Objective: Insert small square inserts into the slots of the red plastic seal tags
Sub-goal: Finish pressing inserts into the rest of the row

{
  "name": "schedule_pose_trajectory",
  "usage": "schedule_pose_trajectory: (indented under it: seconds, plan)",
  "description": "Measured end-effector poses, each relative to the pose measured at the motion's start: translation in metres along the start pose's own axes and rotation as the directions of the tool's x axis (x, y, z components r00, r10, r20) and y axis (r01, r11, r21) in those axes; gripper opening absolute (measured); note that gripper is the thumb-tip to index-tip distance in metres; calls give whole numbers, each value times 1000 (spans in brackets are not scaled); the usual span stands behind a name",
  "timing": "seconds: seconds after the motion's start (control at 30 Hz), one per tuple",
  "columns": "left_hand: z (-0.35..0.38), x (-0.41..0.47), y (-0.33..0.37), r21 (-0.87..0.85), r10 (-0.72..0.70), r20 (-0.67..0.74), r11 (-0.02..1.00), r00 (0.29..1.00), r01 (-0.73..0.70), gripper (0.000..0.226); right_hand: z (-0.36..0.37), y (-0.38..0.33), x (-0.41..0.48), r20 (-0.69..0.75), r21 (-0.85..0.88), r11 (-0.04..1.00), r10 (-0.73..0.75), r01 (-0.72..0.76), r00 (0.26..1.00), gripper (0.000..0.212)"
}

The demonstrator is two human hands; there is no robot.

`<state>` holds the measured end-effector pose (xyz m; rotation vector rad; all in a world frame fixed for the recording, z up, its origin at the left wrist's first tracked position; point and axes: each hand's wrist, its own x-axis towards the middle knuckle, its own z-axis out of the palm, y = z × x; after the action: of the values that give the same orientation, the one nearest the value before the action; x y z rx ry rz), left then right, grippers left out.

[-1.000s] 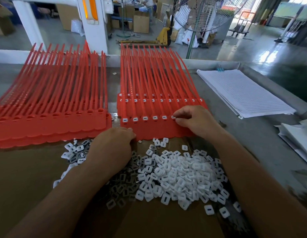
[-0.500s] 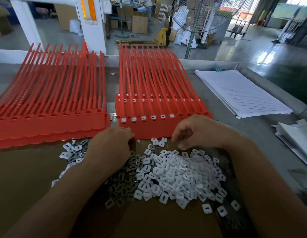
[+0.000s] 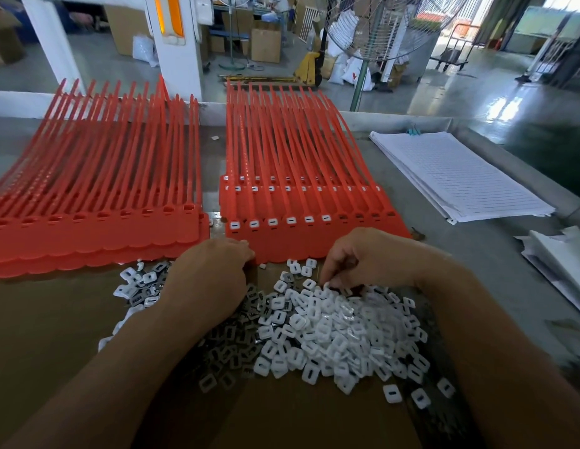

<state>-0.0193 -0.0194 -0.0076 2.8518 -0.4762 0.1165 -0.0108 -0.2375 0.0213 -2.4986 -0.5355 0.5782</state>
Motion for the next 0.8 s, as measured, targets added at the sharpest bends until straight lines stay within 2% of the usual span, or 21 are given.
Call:
schedule_pose_trajectory:
  seconds: [0.17,0.3,0.37,0.43,0.5,0.57,0.63,0.73,0.8]
  plan:
    - [0,0,-1,-1,1,-3,1000,1000,-1,43,-2,0,0,-80,20,1000,1,1,997,23]
    - [0,1,-1,0,4,-5,1000,1000,-4,42,-7,4,1,-310,105,994,24,9,950,19]
    - [0,1,-1,2,8,-5,1000,1000,-8,42,-8,9,4,-481,159,987,79,-2,873,20]
    - [-1,0,-1,-3,9,-11,1000,1000,-9,42,-11,16,6,-656,230,973,151,5,740,24]
    - [-1,0,-1,-7,9,-19,1000,1000,-9,41,-16,21,5,-755,285,959,220,6,618,26]
    - [-1,0,-1,-4,12,-18,1000,1000,-12,40,-22,25,3,-778,326,945,267,3,570,28]
    - [-1,0,-1,-2,14,-14,1000,1000,-14,40,-24,26,3,-767,354,935,302,-19,566,28]
    - [0,1,-2,-10,11,-22,1000,1000,-11,39,-22,28,8,-772,263,957,286,-124,568,25]
    - [0,0,-2,-8,9,-21,1000,1000,-9,39,-20,30,11,-779,202,971,241,-131,580,23]
